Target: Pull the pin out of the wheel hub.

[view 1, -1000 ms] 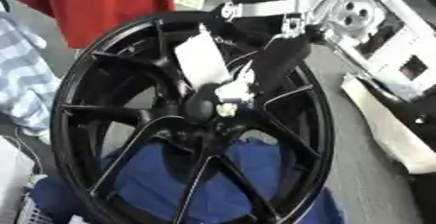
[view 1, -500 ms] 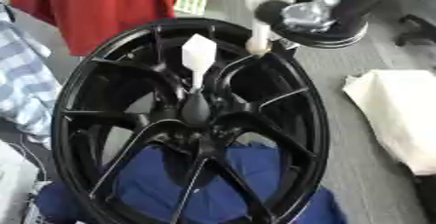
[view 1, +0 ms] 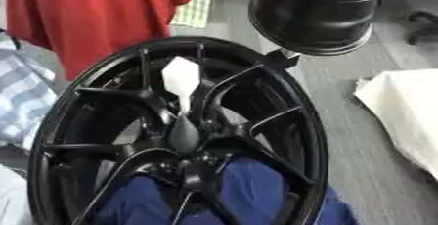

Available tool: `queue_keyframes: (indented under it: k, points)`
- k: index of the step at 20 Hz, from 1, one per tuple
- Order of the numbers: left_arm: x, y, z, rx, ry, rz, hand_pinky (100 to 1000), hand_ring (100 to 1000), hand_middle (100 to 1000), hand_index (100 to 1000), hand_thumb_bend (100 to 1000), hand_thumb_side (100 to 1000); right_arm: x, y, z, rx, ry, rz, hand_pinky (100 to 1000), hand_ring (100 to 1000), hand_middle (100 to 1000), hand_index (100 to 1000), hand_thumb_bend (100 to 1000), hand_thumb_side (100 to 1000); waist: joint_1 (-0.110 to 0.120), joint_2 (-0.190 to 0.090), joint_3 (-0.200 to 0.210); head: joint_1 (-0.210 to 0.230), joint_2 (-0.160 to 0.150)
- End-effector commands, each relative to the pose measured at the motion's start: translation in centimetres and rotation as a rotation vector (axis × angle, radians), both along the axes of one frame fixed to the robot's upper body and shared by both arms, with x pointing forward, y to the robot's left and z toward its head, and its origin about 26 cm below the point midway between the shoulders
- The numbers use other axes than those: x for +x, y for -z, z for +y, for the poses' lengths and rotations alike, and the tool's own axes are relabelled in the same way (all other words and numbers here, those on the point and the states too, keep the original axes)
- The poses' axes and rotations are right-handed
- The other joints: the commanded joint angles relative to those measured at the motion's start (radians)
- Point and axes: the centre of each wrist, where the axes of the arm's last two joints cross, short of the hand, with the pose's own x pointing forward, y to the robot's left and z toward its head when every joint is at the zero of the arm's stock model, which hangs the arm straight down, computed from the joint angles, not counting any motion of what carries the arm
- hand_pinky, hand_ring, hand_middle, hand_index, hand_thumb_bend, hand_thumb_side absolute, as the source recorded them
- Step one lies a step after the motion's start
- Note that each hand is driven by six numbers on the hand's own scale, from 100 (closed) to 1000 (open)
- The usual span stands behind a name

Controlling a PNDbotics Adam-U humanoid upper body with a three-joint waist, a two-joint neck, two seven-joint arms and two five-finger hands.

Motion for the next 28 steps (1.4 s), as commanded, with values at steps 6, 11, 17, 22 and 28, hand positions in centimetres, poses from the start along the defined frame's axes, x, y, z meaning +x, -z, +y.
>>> queue_keyframes:
  k: [6,11,17,22,28]
  points:
    - [-0.3,-1.0,0.1,0.032,-0.006,-0.026,867,903,774,821,737,585,-0.7,0.5,-1.8,-0.239,0.087,0.048,959,996,1000,965,214,426,-0.001,-0.011,-0.001,-0.088,-0.014]
    - [-0.2,-1.1,-0.1,0.034,0.009,-0.019,867,903,773,821,735,583,-0.9,-1.2,-0.6,-0.215,0.129,-0.036,943,962,954,934,193,100,-0.014,-0.001,-0.012,-0.133,-0.015]
    - [-0.1,-1.4,-0.3,0.034,0.024,-0.023,867,901,771,820,734,583,-1.9,-4.7,5.0,-0.086,-0.047,-0.358,902,835,796,829,100,357,-0.023,0.005,0.01,-0.132,-0.003]
    - [0.0,-1.9,-1.0,0.049,0.058,-0.031,867,900,770,820,734,583,-2.4,-7.5,10.6,-0.05,-0.387,-0.5,894,796,753,811,100,379,-0.031,-0.001,0.036,-0.118,-0.006]
    - [0.4,-3.0,-2.4,0.056,0.124,-0.046,867,901,772,820,735,584,-1.9,-9.6,14.8,-0.015,-0.656,-0.488,900,808,774,831,100,376,-0.045,-0.003,0.053,-0.13,-0.012]
